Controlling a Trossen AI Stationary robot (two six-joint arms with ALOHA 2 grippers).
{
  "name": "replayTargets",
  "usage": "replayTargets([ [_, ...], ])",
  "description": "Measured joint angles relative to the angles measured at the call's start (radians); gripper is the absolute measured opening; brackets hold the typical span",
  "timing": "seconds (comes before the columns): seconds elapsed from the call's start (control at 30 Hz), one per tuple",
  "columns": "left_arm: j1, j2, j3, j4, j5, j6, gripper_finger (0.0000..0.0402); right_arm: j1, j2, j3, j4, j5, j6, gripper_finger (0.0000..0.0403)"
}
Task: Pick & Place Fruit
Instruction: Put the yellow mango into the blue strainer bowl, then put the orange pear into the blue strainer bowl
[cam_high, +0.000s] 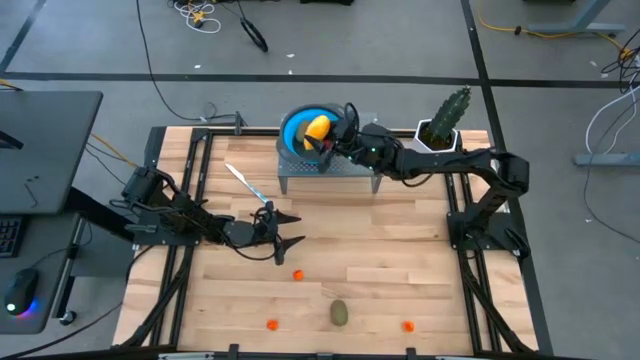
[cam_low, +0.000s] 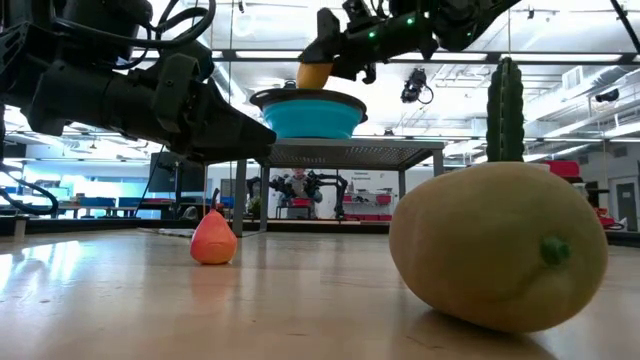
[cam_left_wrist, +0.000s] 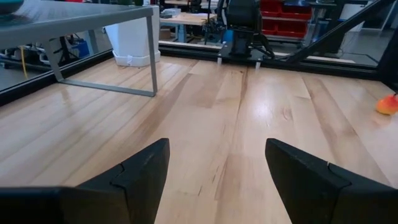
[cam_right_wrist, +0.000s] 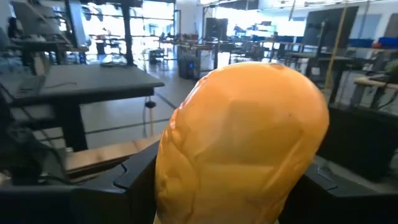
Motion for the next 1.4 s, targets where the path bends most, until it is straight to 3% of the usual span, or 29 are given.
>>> replayTargets([
  [0.57, 0.000, 0.000, 0.000, -0.011, 0.000, -0.005, 0.0272, -0.052, 0.000, 0.000, 0.023, 0.001, -0.052, 0.0353],
  [0.83, 0.000, 0.000, 0.000, -0.019, 0.000, -0.009, 0.0272, -0.029, -0.035, 0.000, 0.099, 0.006, -0.079, 0.0363],
  [0.93, 0.000, 0.000, 0.000, -0.024, 0.002, -0.014, 0.0272, 0.003, -0.079, 0.002, 0.002, -0.010, -0.077, 0.0362],
  [1.1, 0.000, 0.000, 0.000, -0.030, 0.005, -0.027, 0.0272, 0.093, -0.146, 0.002, -0.301, -0.088, -0.030, 0.0362],
  [1.4, -0.001, 0.000, 0.000, -0.029, 0.009, -0.052, 0.0272, 0.292, -0.167, -0.011, -0.825, -0.286, 0.179, 0.0362],
])
